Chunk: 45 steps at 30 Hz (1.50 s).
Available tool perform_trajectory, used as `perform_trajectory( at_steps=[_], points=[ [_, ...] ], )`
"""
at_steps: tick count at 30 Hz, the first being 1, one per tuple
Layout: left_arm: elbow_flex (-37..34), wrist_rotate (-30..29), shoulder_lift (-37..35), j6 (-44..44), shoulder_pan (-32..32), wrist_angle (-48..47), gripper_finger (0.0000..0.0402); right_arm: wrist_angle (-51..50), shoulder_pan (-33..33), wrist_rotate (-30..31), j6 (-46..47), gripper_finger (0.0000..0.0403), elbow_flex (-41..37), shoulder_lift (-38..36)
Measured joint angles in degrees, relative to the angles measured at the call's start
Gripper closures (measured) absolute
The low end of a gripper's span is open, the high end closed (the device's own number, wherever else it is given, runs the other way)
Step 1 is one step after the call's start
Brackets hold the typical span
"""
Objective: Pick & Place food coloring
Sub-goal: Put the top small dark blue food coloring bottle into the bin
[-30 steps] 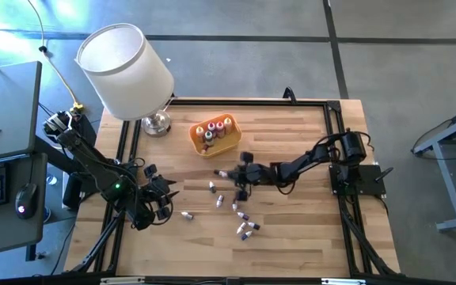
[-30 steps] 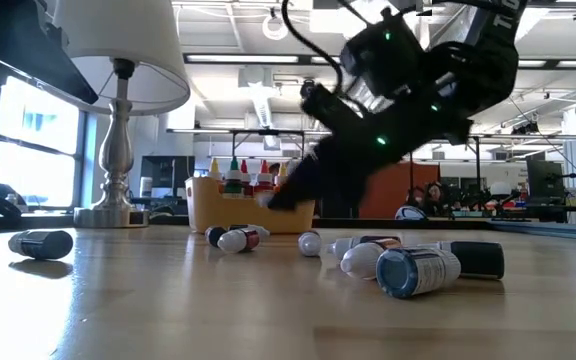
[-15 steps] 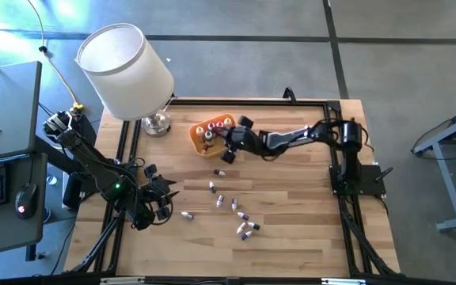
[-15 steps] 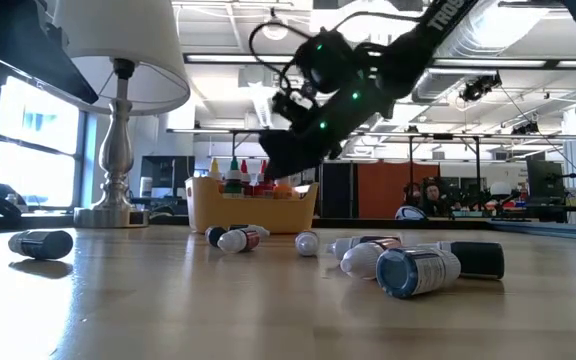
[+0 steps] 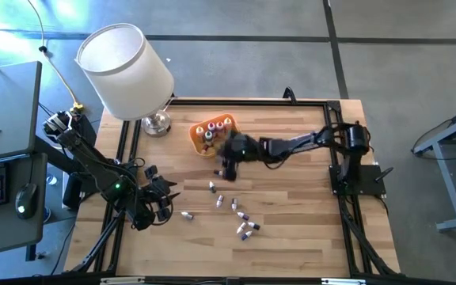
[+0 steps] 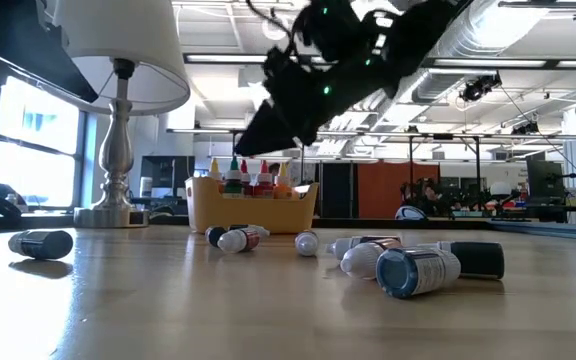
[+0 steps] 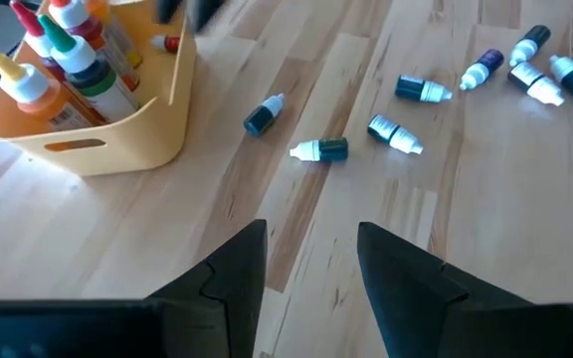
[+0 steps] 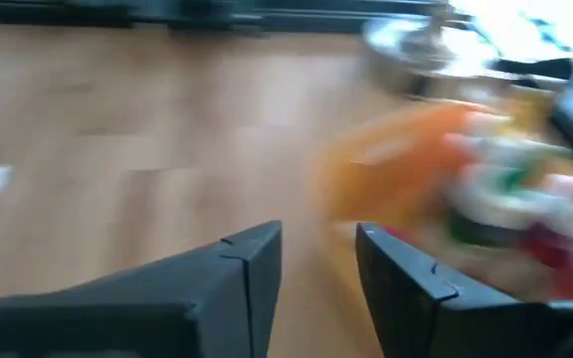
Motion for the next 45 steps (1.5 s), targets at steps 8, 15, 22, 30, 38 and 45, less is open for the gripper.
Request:
perform_trajectory(
  at_steps=[8,15,22,30,38,45],
  points=[
    [0.00,0.11,0.00,-0.46,0.00,0.54,0.0246,-14.81,12.90,0.32,4.35,0.0252,0.02,-0.23],
    [0.00,0.11,0.00,-0.02,0.00,0.94,0.0246,-21.65,20.61,-0.86,-7.18,0.0260,-0.22,-0.20],
    [0.00,0.09,0.00,-0.02,0.00,1.31,0.0246,-21.37,19.43,-4.58,-12.55,0.0261,-0.20,-0.20],
    [0.00,0.07,0.00,-0.01,0.00,1.47,0.0246,-22.18,13.82,-15.15,-18.00,0.0258,-0.18,0.13],
    [0.04,0.10,0.00,0.00,0.01,2.50,0.0246,-21.69,11.45,-18.49,-25.95,0.0260,-0.16,2.91],
    [0.04,-0.33,0.00,0.00,0.02,2.54,0.0246,-20.30,9.55,-20.34,-27.16,0.0261,-0.01,6.37]
  ],
)
